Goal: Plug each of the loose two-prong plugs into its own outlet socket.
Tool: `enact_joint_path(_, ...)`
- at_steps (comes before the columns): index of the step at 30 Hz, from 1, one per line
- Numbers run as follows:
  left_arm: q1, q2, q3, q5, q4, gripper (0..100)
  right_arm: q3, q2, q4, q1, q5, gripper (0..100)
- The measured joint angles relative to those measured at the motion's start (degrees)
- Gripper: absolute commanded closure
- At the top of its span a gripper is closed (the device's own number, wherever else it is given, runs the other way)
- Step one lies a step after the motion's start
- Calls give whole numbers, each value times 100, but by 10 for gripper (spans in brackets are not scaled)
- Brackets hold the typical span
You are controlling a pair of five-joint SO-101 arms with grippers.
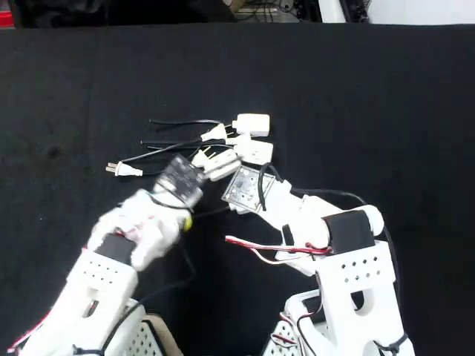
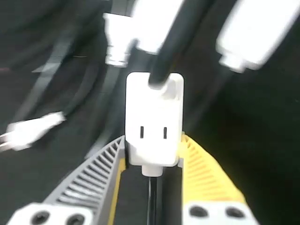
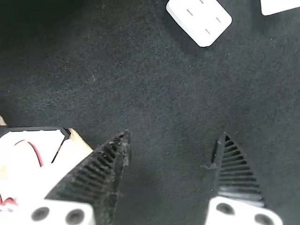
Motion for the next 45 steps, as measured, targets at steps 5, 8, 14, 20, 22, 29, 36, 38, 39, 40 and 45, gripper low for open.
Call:
enact_joint_path(5, -721, 35, -738, -229, 88, 972, 0, 0, 0, 0, 0, 723)
enact_joint_path(8, -949, 536, -1143, -229, -255, 972, 0, 0, -44, 0, -44, 723)
enact_joint_path(14, -1451, 2760, -2611, -62, -624, 971, 0, 0, -193, 0, -413, 723)
enact_joint_path(20, -1547, 5407, -4695, 88, -149, 968, 0, 0, -220, 0, -422, 720)
enact_joint_path(22, -1556, 6031, -5319, 246, 114, 920, 0, 0, -299, 0, -563, 719)
enact_joint_path(29, -1732, 6637, -6479, 466, 1011, 688, 0, 0, -431, 0, -1169, 719)
enact_joint_path(36, -2251, 6690, -6778, 501, 1020, 659, 0, 0, -431, 0, -1196, 719)
enact_joint_path(38, -2268, 6690, -6796, 501, 1020, 660, 0, 0, -431, 0, -1196, 719)
enact_joint_path(39, -2286, 6690, -6796, 501, 1020, 661, 0, 0, -431, 0, -1196, 719)
enact_joint_path(40, -2312, 6690, -6796, 501, 1020, 661, 0, 0, -431, 0, -1196, 719)
enact_joint_path(45, -2374, 6690, -6831, 440, 1679, 661, 0, 0, -431, 0, -1196, 719)
